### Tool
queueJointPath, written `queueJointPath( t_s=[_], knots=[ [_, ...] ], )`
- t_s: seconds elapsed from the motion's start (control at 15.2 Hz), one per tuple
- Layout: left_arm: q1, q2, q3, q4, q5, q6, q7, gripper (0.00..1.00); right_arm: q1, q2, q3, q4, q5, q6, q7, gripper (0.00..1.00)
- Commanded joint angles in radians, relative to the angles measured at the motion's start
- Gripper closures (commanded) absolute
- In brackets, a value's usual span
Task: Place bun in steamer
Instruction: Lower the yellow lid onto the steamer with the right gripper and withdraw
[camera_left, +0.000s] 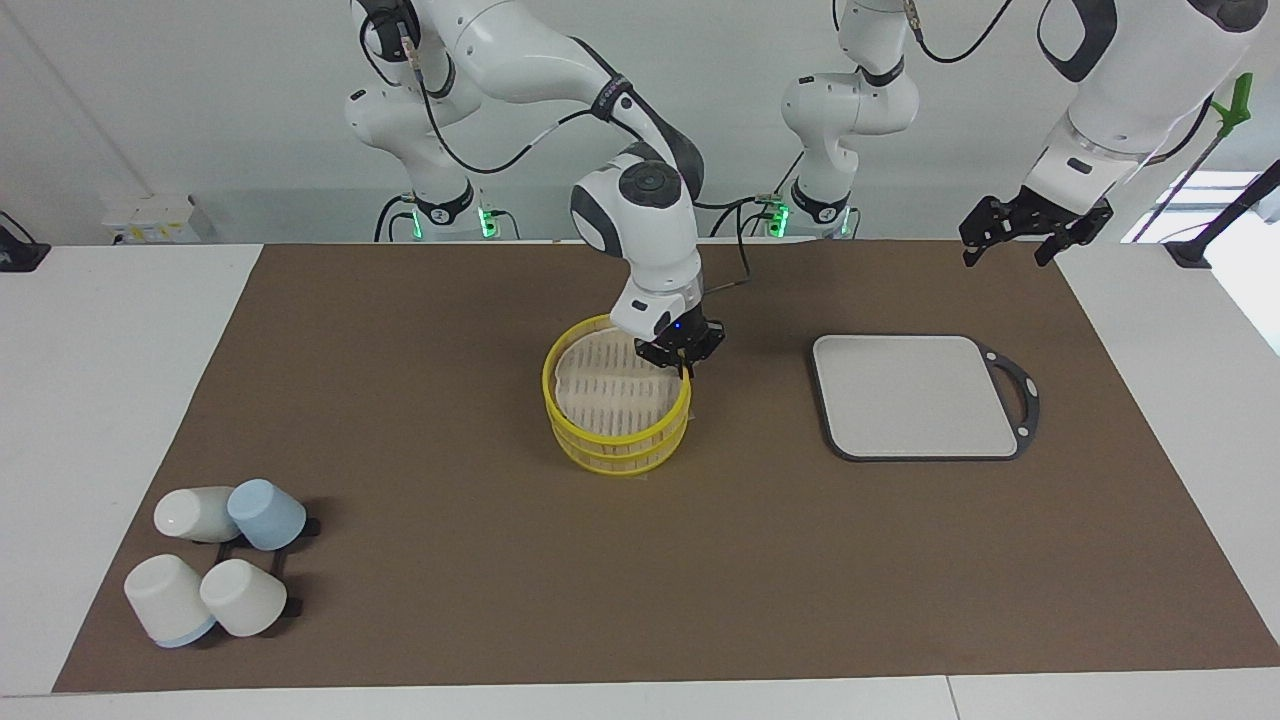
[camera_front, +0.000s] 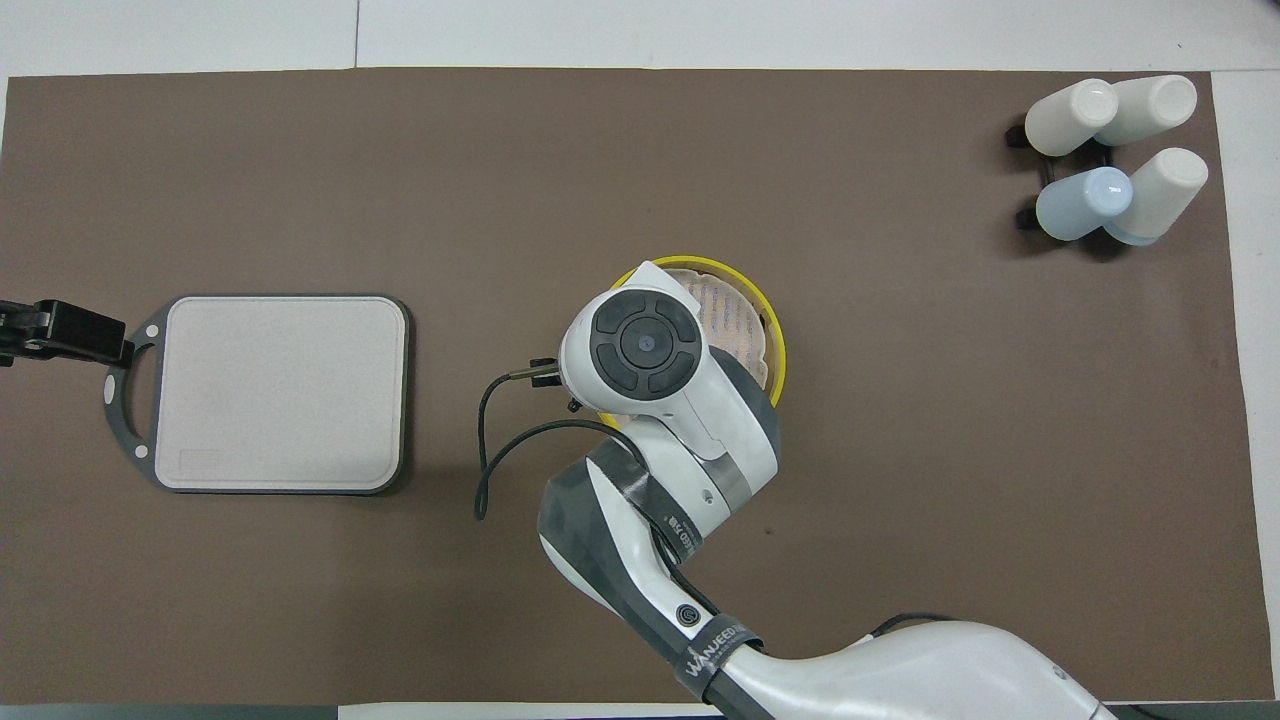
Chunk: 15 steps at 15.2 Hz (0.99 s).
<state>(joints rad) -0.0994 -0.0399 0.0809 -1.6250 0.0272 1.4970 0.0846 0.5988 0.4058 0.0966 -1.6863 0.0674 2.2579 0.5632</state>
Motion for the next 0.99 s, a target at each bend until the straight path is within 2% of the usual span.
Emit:
queueJointPath(
  t_s=[0.0, 0.13, 0.2, 0.26, 0.33, 0.59, 0.79, 0.92],
  knots=[
    [0.006, -0.018, -0.003, 0.027, -0.016, -0.034, 0.020, 0.00, 0.004, -0.019, 0.000, -0.053, 0.002, 0.035, 0.033, 1.00],
    [0.006, -0.032, -0.003, 0.022, -0.016, -0.032, 0.020, 0.00, 0.004, -0.024, 0.000, -0.061, 0.003, 0.032, 0.033, 1.00],
    [0.007, -0.032, -0.004, 0.020, -0.016, -0.031, 0.020, 0.00, 0.004, -0.024, 0.000, -0.061, 0.005, 0.026, 0.035, 0.68],
    [0.007, -0.032, -0.004, 0.017, -0.018, -0.028, 0.020, 0.00, 0.004, -0.024, 0.000, -0.052, 0.005, 0.019, 0.043, 0.52],
    [0.007, -0.034, -0.004, 0.014, -0.021, -0.026, 0.018, 0.00, 0.001, -0.022, 0.000, -0.032, 0.005, -0.001, 0.049, 0.01],
    [0.015, -0.035, -0.004, 0.013, -0.053, -0.021, 0.018, 0.00, -0.052, -0.045, -0.017, 0.111, 0.005, -0.159, 0.041, 0.00],
    [0.015, -0.037, -0.006, 0.010, -0.053, -0.021, 0.018, 0.00, -0.153, -0.142, -0.028, 0.125, -0.030, -0.305, -0.026, 0.00],
    [0.015, -0.037, -0.006, 0.010, -0.053, -0.018, 0.018, 0.00, -0.282, -0.223, -0.026, 0.119, -0.044, -0.404, -0.158, 0.00]
  ],
)
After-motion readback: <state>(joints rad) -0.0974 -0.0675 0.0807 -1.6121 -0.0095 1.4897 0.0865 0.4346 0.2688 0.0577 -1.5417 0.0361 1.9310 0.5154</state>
